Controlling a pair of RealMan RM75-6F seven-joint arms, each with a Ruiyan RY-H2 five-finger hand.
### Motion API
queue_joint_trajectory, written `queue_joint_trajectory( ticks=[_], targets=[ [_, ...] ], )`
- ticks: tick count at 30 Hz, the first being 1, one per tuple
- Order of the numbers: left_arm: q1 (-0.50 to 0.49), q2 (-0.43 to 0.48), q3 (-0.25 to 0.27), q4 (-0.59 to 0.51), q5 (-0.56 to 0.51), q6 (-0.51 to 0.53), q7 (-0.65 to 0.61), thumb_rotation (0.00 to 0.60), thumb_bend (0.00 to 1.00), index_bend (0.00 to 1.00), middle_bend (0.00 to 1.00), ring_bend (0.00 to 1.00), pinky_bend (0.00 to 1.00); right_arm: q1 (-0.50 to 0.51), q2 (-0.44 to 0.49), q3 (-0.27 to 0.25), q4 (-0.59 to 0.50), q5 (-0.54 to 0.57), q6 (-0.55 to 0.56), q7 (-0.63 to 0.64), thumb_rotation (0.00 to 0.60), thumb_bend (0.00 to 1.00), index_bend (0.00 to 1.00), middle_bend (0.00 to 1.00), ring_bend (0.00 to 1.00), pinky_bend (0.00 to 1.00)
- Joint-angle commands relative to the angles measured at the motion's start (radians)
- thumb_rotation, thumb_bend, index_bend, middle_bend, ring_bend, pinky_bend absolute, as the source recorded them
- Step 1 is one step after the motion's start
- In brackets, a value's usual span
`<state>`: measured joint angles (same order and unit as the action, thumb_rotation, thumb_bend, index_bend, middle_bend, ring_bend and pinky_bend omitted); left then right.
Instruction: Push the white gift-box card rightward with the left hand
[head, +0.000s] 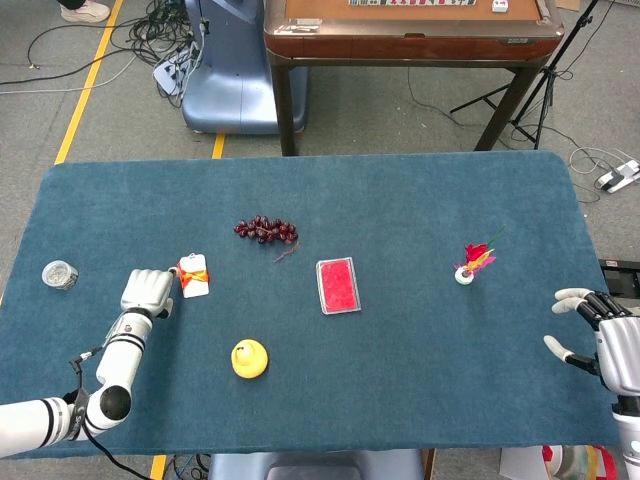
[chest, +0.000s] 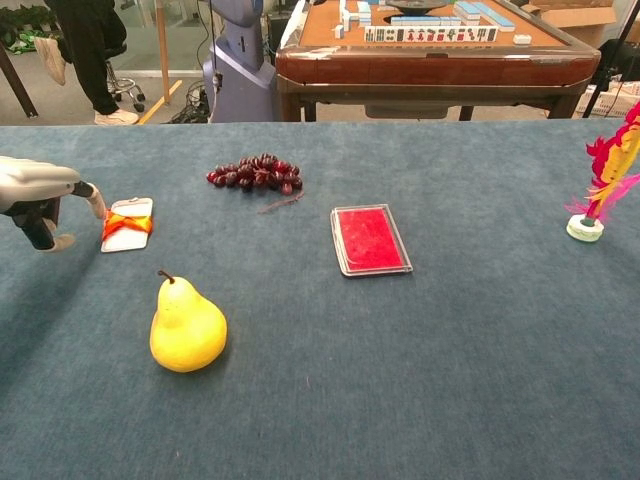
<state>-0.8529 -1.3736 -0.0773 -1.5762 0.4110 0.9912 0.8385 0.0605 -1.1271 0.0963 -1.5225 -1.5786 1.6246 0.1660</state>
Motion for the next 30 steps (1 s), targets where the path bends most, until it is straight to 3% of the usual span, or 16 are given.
queue_joint_trajectory(
  ticks=[1, 30],
  targets=[
    [-0.007, -0.005, 0.004, 0.002, -0.011, -0.001, 0.004, 0.600, 0.48, 0.21, 1.00, 0.98, 1.00, 0.000, 0.000, 0.000, 0.000, 0.000, 0.001, 0.001, 0.600, 0.05, 0.49, 0.39, 0.34, 0.59],
    [-0.059, -0.049, 0.008, -0.050, 0.002, 0.034, 0.006, 0.600, 0.48, 0.21, 1.00, 0.98, 1.00, -0.004, 0.006, 0.003, 0.000, 0.003, 0.003, 0.014, 0.600, 0.05, 0.49, 0.39, 0.34, 0.59]
  ],
)
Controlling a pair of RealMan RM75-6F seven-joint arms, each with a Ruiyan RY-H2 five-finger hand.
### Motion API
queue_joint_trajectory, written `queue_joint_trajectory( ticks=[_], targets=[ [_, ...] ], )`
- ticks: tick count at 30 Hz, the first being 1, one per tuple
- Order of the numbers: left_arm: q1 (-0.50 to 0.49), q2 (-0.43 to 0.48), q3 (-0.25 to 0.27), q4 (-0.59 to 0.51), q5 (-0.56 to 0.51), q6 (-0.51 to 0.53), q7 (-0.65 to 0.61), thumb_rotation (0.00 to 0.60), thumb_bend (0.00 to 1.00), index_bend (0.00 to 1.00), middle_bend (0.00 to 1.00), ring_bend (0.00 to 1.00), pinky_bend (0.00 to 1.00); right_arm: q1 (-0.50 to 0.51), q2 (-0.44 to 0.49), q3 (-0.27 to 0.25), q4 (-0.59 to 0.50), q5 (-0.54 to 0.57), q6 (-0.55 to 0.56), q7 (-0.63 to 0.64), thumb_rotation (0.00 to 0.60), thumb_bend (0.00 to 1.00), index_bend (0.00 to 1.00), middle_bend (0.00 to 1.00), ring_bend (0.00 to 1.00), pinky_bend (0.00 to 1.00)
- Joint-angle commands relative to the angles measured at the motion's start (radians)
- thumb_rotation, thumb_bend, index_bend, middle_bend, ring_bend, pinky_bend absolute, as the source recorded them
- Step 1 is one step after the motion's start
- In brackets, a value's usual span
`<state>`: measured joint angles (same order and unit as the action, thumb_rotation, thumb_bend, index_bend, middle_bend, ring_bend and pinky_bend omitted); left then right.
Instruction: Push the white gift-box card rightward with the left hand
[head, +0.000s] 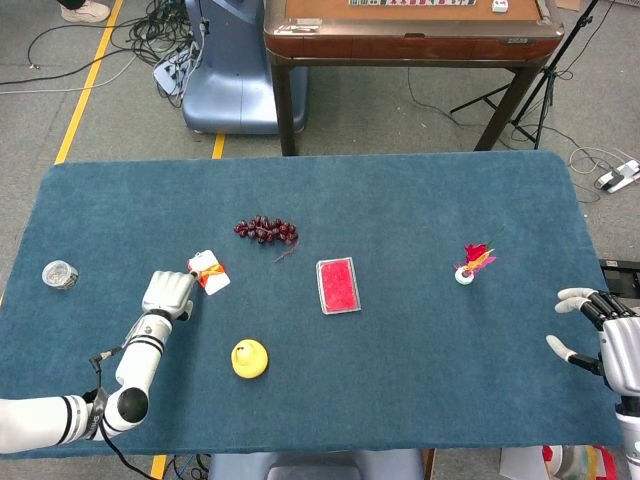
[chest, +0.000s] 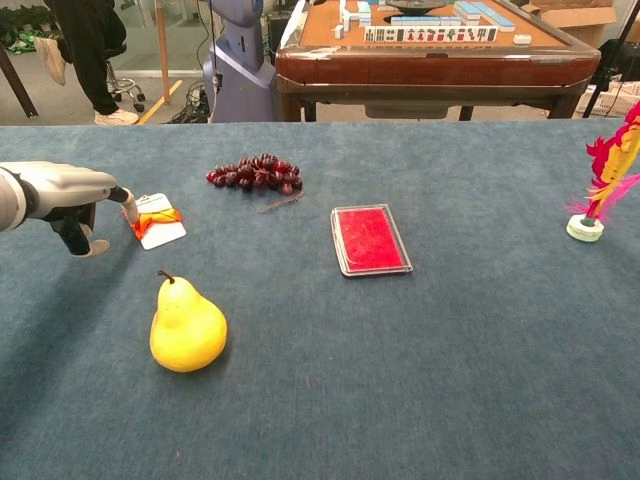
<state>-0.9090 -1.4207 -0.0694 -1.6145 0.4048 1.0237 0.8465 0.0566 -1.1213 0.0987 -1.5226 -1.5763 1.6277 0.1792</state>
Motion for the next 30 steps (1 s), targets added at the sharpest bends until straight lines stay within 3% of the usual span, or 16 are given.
queue_joint_trajectory(
  ticks=[1, 12, 30],
  targets=[
    [-0.003, 0.000, 0.000, -0.026, 0.017, 0.001, -0.007, 0.600, 0.48, 0.21, 1.00, 0.98, 1.00, 0.000, 0.000, 0.001, 0.001, 0.001, -0.001, 0.001, 0.600, 0.05, 0.49, 0.39, 0.34, 0.59],
    [-0.007, 0.018, 0.002, -0.107, 0.075, 0.029, -0.031, 0.600, 0.48, 0.23, 1.00, 0.97, 1.00, -0.001, 0.001, 0.000, 0.000, 0.000, -0.001, 0.002, 0.600, 0.05, 0.49, 0.39, 0.34, 0.59],
    [0.006, 0.042, 0.014, -0.027, 0.000, 0.032, -0.042, 0.600, 0.48, 0.23, 1.00, 0.97, 1.00, 0.006, -0.004, -0.002, 0.002, 0.001, -0.016, -0.009, 0.600, 0.05, 0.49, 0.39, 0.34, 0.59]
  ],
)
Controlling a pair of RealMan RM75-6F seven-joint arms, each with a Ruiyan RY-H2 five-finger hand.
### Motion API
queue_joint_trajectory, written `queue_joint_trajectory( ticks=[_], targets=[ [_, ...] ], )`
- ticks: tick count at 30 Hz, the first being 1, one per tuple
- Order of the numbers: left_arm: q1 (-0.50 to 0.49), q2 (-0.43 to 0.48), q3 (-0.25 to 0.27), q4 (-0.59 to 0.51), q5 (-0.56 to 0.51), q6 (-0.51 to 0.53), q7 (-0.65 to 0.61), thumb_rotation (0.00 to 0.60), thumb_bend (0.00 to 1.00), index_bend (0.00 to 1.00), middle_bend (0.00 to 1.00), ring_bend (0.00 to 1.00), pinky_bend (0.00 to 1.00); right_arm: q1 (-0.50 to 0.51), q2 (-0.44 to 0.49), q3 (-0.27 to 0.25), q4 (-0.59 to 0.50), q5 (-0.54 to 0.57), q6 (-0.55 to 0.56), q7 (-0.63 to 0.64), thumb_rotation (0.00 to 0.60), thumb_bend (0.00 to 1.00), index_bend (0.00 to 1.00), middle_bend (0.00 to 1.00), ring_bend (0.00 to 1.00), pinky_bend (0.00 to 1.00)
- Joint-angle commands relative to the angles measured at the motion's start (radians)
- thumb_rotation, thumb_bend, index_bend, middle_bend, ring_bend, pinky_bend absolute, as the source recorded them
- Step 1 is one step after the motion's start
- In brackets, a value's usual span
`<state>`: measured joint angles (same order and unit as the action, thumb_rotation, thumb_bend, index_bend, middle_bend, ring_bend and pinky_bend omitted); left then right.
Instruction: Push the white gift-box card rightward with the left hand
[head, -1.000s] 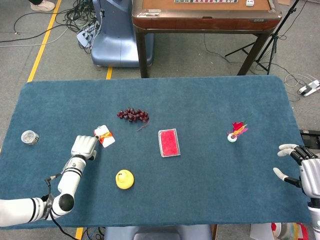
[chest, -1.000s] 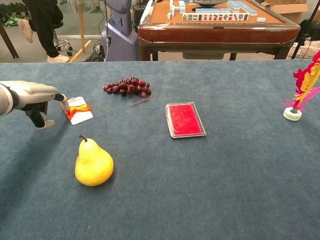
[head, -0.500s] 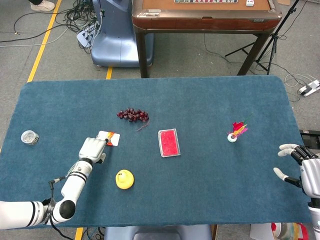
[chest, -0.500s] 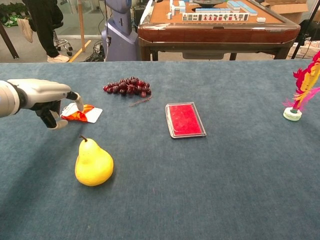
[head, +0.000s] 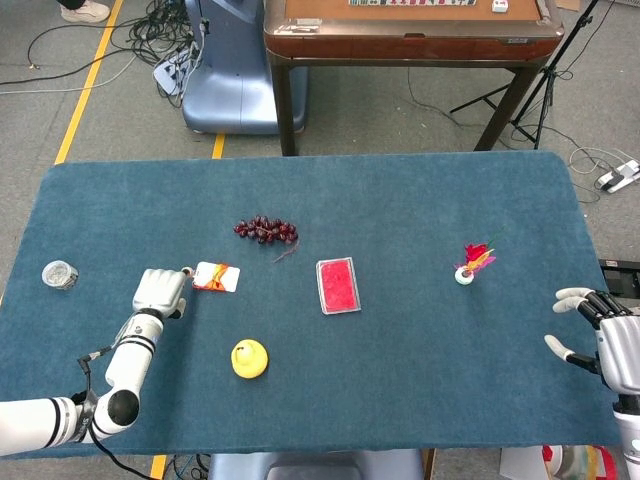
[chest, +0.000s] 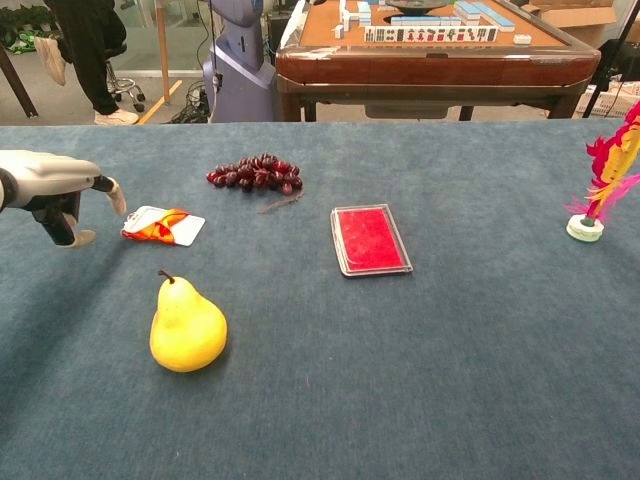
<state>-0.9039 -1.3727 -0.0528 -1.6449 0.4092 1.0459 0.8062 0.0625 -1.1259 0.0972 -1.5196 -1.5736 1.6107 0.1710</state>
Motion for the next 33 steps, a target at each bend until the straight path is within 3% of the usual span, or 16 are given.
queue_joint_trajectory(
  ticks=[1, 15, 33],
  targets=[
    [0.002, -0.010, -0.005, 0.005, -0.006, 0.018, -0.002, 0.600, 0.48, 0.23, 1.00, 0.97, 1.00, -0.001, 0.000, 0.000, -0.001, -0.002, 0.003, 0.000, 0.600, 0.05, 0.49, 0.39, 0.34, 0.59],
    [-0.023, -0.069, -0.028, 0.064, -0.097, 0.063, 0.081, 0.600, 0.48, 0.22, 1.00, 0.97, 1.00, -0.003, 0.005, 0.002, -0.002, 0.000, 0.008, 0.009, 0.600, 0.05, 0.49, 0.39, 0.34, 0.59],
    [-0.036, -0.094, -0.046, 0.100, -0.110, 0.028, 0.104, 0.600, 0.48, 0.22, 1.00, 0.97, 1.00, -0.003, 0.005, 0.003, 0.001, 0.004, 0.006, 0.013, 0.600, 0.05, 0.49, 0.39, 0.34, 0.59]
  ],
)
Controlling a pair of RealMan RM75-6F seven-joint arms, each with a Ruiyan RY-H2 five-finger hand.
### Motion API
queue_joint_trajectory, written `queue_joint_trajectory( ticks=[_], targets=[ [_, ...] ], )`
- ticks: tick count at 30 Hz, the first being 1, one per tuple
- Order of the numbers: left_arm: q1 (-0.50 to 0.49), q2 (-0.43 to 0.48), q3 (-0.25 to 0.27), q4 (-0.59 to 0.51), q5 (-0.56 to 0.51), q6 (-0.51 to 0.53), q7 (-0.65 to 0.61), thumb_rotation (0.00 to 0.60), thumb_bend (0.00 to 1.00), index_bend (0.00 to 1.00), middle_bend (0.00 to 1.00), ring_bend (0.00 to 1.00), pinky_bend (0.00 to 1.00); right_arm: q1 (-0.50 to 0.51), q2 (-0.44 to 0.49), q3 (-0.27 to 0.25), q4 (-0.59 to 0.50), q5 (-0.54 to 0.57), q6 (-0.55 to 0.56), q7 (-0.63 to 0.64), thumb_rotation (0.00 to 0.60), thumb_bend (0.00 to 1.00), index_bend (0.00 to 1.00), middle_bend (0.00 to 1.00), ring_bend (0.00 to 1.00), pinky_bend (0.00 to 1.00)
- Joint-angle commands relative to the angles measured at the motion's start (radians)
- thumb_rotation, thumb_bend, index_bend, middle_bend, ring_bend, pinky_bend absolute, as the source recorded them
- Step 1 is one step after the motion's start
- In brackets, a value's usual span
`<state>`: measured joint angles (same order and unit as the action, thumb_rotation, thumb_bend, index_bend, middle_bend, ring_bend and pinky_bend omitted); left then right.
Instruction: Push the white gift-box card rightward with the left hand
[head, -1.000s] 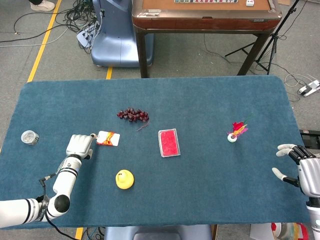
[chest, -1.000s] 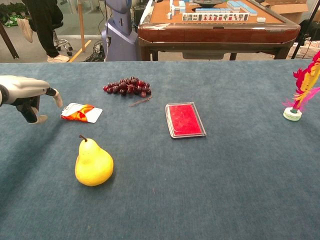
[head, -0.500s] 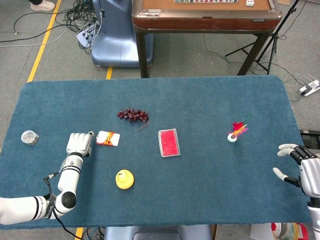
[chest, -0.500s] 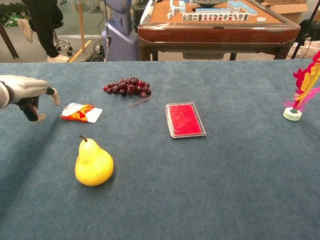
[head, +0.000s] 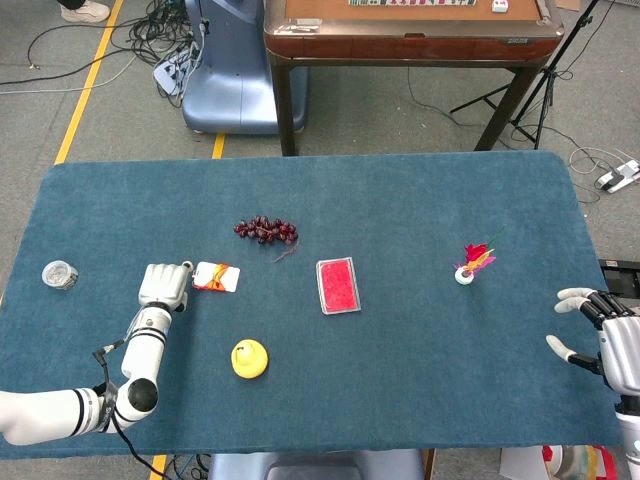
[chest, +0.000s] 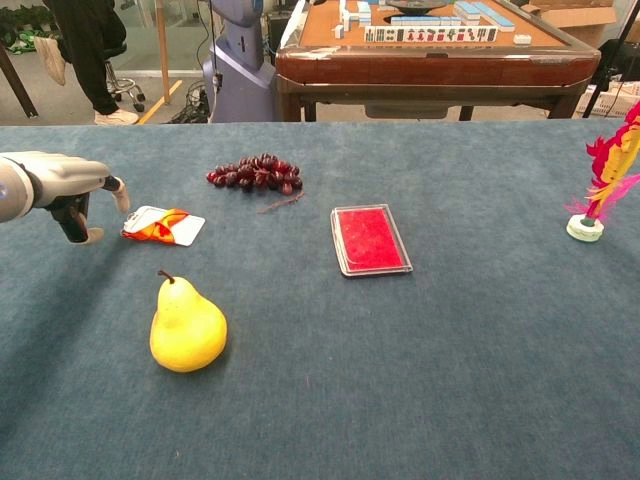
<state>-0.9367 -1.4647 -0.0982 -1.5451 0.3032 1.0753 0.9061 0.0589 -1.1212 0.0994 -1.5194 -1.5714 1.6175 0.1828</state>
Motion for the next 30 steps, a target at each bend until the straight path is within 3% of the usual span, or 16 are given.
queue_joint_trajectory(
  ticks=[1, 30],
  targets=[
    [-0.004, -0.003, -0.002, -0.001, -0.005, -0.001, 0.006, 0.600, 0.48, 0.22, 1.00, 0.97, 1.00, 0.000, 0.000, 0.001, 0.001, 0.002, -0.002, 0.001, 0.600, 0.05, 0.49, 0.39, 0.34, 0.59],
    [-0.023, -0.044, -0.007, -0.030, 0.010, 0.017, 0.026, 0.600, 0.48, 0.22, 1.00, 0.97, 1.00, -0.003, 0.005, 0.005, 0.003, 0.008, 0.003, 0.013, 0.600, 0.05, 0.49, 0.39, 0.34, 0.59]
  ],
)
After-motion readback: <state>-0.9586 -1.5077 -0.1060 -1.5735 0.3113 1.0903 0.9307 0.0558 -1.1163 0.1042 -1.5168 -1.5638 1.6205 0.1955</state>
